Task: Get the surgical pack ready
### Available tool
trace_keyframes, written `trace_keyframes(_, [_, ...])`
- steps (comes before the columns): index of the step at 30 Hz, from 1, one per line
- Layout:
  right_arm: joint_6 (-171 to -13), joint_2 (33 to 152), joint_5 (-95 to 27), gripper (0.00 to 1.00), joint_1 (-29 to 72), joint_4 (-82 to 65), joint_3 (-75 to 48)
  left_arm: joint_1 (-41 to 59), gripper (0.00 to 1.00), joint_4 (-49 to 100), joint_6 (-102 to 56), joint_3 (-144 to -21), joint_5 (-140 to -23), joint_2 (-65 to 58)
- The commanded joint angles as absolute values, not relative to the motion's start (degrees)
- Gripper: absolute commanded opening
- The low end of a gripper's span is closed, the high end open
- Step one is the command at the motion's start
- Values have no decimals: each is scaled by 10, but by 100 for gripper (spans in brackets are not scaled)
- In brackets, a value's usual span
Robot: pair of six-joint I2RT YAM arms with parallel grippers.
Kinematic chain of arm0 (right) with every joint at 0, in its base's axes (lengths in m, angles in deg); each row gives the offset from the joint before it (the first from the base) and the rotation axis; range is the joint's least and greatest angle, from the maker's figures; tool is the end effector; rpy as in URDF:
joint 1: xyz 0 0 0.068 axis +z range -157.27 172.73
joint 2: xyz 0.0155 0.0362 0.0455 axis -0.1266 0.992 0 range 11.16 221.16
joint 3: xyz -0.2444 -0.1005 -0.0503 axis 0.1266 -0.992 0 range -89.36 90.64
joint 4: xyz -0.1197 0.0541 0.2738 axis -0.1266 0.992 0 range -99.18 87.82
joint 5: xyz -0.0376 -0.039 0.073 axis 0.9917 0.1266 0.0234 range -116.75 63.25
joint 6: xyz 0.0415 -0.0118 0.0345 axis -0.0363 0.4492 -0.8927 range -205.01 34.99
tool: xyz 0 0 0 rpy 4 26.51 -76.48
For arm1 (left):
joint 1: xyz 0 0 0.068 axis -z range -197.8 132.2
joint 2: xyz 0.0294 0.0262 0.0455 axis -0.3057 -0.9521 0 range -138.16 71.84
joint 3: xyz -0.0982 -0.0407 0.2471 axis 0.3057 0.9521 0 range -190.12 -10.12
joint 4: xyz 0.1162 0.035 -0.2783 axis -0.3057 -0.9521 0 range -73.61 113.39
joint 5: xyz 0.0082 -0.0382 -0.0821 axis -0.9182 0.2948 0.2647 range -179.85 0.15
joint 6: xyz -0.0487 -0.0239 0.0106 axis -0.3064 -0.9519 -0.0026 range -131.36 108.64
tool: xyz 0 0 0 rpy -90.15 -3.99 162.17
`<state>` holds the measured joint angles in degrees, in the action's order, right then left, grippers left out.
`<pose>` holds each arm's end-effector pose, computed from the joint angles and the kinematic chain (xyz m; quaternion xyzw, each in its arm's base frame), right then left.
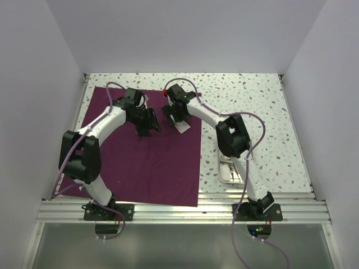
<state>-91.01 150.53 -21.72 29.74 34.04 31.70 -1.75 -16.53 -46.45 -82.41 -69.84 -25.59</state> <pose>0.4526 0.3371 0.1509 -0.2485 0.9360 0.0504 0.2442 0.3688 -0.1193 0.2035 -0.1221 0.9545 -0.2448 0.1186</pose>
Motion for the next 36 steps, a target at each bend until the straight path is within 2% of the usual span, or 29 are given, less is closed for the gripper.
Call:
trace_keyframes(1, [-898, 1517, -202, 80, 296, 345, 335, -24, 60, -152, -456, -820, -686, -233])
trace_keyframes(9, [-905, 1516, -218, 70, 296, 341, 332, -29, 60, -154, -451, -820, -682, -233])
trace_keyframes(15, [-914, 1506, -241, 58, 289, 333, 328, -33, 60, -150, -453, -822, -676, -234])
trace_keyframes(17, [-917, 1502, -246, 51, 286, 333, 328, -34, 60, -150, -453, -824, -676, -233])
trace_keyframes(24, [-925, 1472, -249, 45, 284, 331, 322, -37, 60, -149, -455, -825, -674, -235])
trace_keyframes(36, [-951, 1386, -283, 42, 284, 331, 260, -57, 61, -129, -484, -849, -623, -262])
